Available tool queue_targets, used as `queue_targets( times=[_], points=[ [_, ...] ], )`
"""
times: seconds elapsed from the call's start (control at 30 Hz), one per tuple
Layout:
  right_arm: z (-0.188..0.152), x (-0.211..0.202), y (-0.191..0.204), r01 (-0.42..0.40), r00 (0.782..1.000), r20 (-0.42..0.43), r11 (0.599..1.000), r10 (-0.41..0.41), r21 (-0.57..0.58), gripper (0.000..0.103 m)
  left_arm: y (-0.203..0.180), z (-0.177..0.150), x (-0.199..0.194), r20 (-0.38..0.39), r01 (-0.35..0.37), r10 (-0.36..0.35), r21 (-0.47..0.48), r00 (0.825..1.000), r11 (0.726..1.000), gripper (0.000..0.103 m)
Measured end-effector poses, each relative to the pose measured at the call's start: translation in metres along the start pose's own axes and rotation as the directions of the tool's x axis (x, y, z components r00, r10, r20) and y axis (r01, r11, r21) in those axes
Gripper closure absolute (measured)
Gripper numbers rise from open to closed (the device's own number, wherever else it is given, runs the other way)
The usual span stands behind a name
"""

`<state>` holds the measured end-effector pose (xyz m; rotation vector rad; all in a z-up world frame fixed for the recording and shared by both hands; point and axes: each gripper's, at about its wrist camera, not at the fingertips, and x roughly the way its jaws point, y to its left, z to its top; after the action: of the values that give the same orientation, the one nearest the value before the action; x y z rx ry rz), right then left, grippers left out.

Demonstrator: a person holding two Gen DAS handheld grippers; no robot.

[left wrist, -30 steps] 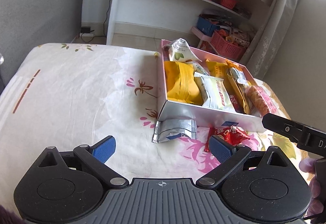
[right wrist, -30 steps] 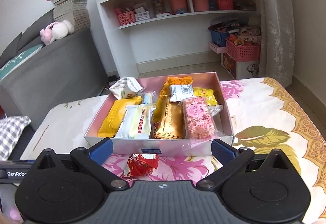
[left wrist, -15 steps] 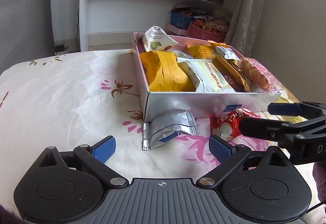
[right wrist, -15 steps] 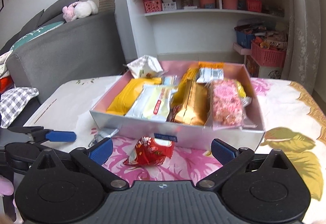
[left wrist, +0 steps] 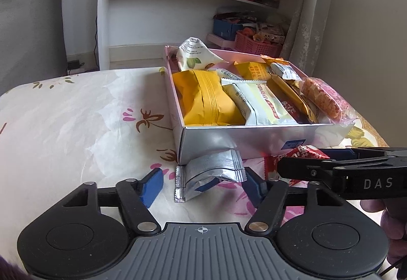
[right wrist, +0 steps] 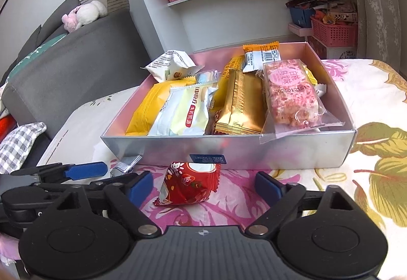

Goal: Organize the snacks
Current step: 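Grasp the red candy with the right tool while the left grasps the silver wrapper, then carry both held snacks into the pink box and open both tools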

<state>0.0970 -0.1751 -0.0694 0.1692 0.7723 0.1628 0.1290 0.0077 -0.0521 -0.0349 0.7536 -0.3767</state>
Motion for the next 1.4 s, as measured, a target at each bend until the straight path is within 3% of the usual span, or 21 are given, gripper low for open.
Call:
queue_targets(
  times=[0.17,0.3,0.53,0.77,1.4],
  points=[
    [0.002,0.000,-0.001,-0.008,1.000,-0.002,1.000,0.008,-0.003,0.047,-0.008,0.001,-0.001,-0.015,0.002,-0.002,0.040,1.000,0.999,0.064],
    [0.003,0.000,0.003,-0.046,0.999,-0.016,0.999,0.045,-0.015,0.069,-0.011,0.003,-0.004,-0.017,-0.002,0.003,0.049,1.000,0.999,0.076],
    [0.005,-0.002,0.008,-0.043,0.999,-0.017,0.999,0.043,-0.026,0.074,-0.009,0.006,-0.008,-0.034,-0.011,0.012,0.031,0.999,0.999,0.088],
    [0.009,-0.005,0.006,-0.044,0.999,-0.007,0.999,0.044,-0.010,0.075,-0.004,0.010,-0.014,-0.028,-0.003,0.002,-0.026,1.000,1.000,0.092],
    [0.023,-0.027,0.008,-0.063,0.997,0.051,0.998,0.062,0.016,0.076,0.000,0.016,-0.042,0.003,0.036,-0.036,-0.073,0.999,0.997,0.092]
  ],
)
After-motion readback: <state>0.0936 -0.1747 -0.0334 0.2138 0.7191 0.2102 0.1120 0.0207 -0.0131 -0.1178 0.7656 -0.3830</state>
